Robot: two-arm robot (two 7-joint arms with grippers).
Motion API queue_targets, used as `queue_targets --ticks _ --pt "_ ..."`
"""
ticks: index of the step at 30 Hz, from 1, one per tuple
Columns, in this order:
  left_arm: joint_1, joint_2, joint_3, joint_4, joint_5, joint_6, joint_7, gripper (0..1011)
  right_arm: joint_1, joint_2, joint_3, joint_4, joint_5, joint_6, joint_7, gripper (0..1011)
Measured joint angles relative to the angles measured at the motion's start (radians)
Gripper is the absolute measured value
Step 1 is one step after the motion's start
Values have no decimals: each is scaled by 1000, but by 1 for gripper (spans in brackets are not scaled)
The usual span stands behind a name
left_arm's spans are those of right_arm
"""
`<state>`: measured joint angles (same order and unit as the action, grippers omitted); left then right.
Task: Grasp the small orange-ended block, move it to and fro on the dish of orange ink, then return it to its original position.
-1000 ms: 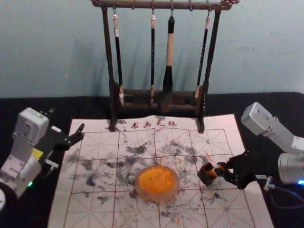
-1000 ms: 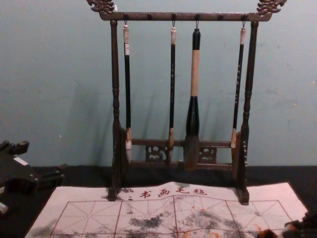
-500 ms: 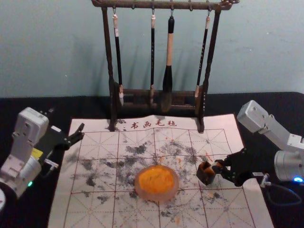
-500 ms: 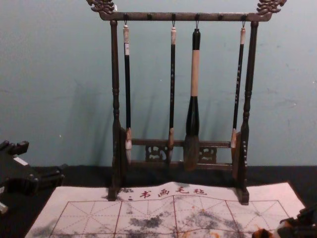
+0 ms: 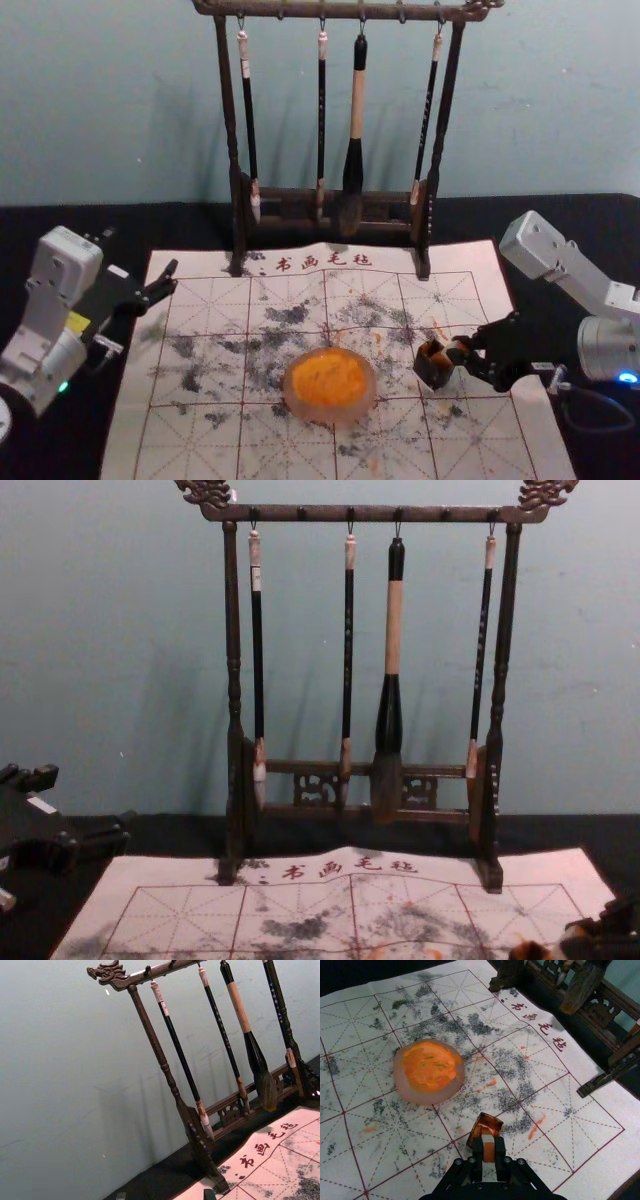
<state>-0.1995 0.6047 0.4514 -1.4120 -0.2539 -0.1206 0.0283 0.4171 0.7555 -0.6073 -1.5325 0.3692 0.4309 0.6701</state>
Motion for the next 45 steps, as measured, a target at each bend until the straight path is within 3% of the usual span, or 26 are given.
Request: queue_targets --ticks 11,21,25,39,43,45 --pt "0 0 0 0 0 0 0 1001 -1 0 0 0 0 -1 0 132" --pt "0 0 0 0 0 0 0 1001 -1 0 0 0 0 -1 0 399" --pt "0 0 0 0 0 0 0 1001 -1 0 0 0 0 -1 0 565" --pt "0 0 0 0 0 0 0 1001 -1 0 0 0 1 -1 0 966" --pt "0 0 0 0 0 0 0 1001 -2 1 1 -2 0 -2 -3 1002" --pt "0 0 0 0 0 0 0 1001 -20 1 20 -20 0 -26 -33 1003"
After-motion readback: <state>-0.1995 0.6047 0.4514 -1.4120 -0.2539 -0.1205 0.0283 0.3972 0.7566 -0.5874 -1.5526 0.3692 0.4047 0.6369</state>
